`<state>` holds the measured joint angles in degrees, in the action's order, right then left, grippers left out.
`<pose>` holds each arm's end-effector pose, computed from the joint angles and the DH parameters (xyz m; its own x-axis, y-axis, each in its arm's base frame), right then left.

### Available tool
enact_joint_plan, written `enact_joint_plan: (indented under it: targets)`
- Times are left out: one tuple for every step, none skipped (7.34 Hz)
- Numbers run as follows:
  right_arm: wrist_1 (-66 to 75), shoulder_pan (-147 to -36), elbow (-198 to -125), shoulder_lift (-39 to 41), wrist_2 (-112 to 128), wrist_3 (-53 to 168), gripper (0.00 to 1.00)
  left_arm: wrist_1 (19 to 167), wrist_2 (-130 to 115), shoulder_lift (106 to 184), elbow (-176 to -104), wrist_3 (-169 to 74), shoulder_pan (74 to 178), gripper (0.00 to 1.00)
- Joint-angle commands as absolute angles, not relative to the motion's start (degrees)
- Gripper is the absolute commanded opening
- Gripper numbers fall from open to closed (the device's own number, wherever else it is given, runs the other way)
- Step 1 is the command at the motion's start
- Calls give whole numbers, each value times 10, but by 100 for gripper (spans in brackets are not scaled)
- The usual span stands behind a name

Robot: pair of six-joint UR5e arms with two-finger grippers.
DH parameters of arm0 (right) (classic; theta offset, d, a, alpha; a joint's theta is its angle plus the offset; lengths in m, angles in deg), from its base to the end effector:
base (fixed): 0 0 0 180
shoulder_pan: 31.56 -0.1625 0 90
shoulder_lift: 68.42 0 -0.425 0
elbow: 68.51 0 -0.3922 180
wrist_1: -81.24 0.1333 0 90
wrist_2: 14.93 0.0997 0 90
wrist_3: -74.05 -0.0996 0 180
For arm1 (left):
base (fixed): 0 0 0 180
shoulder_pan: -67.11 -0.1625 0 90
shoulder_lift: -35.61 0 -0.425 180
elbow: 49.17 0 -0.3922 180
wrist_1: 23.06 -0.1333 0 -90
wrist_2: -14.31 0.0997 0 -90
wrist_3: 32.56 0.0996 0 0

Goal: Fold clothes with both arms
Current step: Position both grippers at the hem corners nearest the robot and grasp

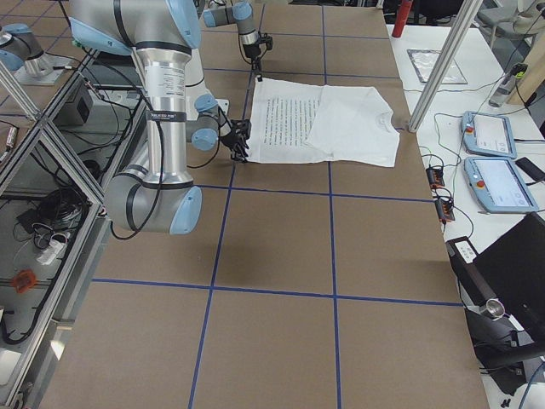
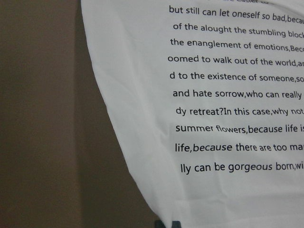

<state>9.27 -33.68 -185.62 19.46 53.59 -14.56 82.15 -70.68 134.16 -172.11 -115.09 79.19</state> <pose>-0.4871 -0.1879 0.3854 0.6854 0.0028 0.7282 -0.2866 0.9203 0.2663 0.4540 -0.2424 0.2941 0.5687 0.0107 -0.8225 0.2077 0.9656 0.1562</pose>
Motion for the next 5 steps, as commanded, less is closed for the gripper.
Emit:
enact_joint_plan:
  targets:
    - [93,-350,-1864,192,542,-129,0,821,-707,1341,-1721,-1151,792,0]
    - [92,-352,-1872,193,546,-124,0,821,-707,1341,-1721,-1151,792,0]
    - [92,-361,-1878,193,555,-124,0,821,-708,1341,-1722,-1151,792,0]
    - [55,-374,-1919,204,569,-124,0,821,-709,1341,-1734,-1150,792,0]
    - [-37,-370,-2003,218,579,-124,0,788,-720,1340,-1773,-1148,789,0]
